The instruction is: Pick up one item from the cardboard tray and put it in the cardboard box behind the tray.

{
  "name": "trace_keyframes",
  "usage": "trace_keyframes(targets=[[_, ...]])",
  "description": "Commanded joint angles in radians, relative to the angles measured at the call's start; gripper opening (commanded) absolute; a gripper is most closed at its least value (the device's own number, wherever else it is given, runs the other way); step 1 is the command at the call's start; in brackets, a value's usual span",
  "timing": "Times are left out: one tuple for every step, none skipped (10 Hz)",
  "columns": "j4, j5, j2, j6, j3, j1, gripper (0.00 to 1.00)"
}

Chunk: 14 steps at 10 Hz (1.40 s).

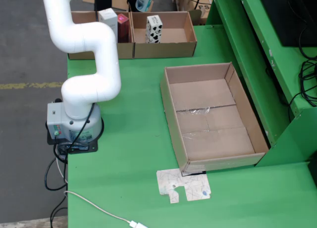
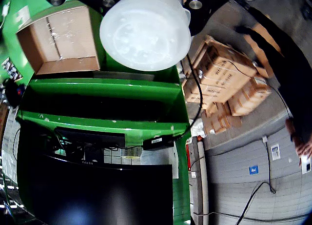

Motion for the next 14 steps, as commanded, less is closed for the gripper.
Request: trace_keyframes(targets=[[-0.005,-0.010,0.005,0.005,0.021,-0.007,0.00],[0.002,-0.006,-0.003,0.006,0.021,-0.010,0.00],[-0.017,-0.004,0.002,0.026,0.021,-0.002,0.00],[-0.017,-0.004,0.002,0.026,0.021,-0.002,0.00],[-0.040,0.004,0.010,0.045,0.021,0.008,0.00],[-0.040,0.004,0.010,0.045,0.021,0.008,0.00],[-0.030,0.003,0.007,0.041,0.021,0.018,0.00],[-0.028,0.005,0.007,0.041,0.021,0.019,0.00],[-0.028,0.005,0.007,0.041,0.021,0.019,0.00],[-0.026,0.006,0.006,0.039,0.021,0.020,0.00],[-0.037,0.004,0.010,0.047,0.021,0.024,0.00],[-0.027,0.010,-0.001,0.045,0.021,0.018,0.00],[-0.021,0.015,-0.009,0.045,0.021,0.018,0.00],[-0.012,0.016,-0.016,0.040,0.021,0.018,0.00]])
